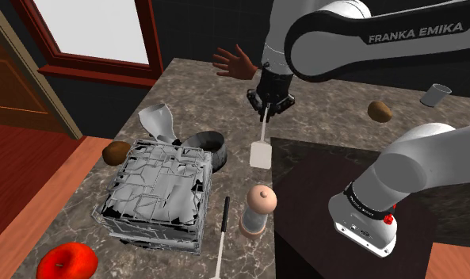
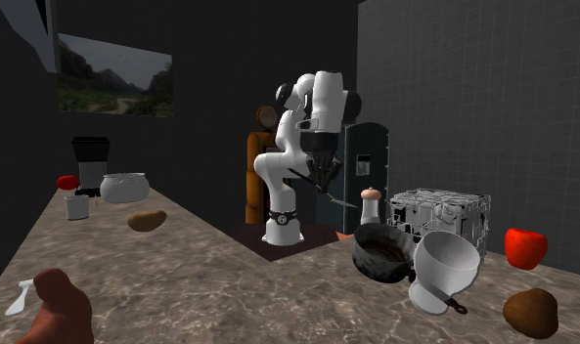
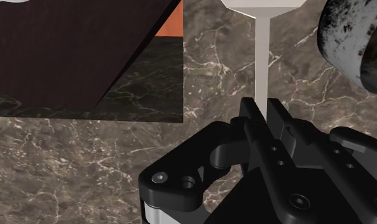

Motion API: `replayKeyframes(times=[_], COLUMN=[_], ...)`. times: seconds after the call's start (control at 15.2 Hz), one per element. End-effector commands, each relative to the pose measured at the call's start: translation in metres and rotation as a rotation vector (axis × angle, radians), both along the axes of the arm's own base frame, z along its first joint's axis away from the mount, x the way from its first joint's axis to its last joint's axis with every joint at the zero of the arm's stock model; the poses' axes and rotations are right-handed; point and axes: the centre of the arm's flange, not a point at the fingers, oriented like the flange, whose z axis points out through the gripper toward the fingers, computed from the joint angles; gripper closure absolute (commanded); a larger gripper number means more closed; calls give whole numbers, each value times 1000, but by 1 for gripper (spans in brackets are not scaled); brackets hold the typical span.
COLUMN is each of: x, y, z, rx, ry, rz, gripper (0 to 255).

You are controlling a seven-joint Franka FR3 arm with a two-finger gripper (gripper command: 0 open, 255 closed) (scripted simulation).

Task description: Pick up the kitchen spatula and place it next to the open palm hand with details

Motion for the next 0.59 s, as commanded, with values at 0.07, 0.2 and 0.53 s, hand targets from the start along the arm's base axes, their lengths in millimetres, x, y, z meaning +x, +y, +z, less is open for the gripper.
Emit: replayKeyframes(times=[0.07,0.2,0.53], x=[0,0,0], y=[1,1,1], z=[15,26,52], rx=[0,0,0], ry=[1,1,1], rz=[0,0,0], gripper=[255,255,255])
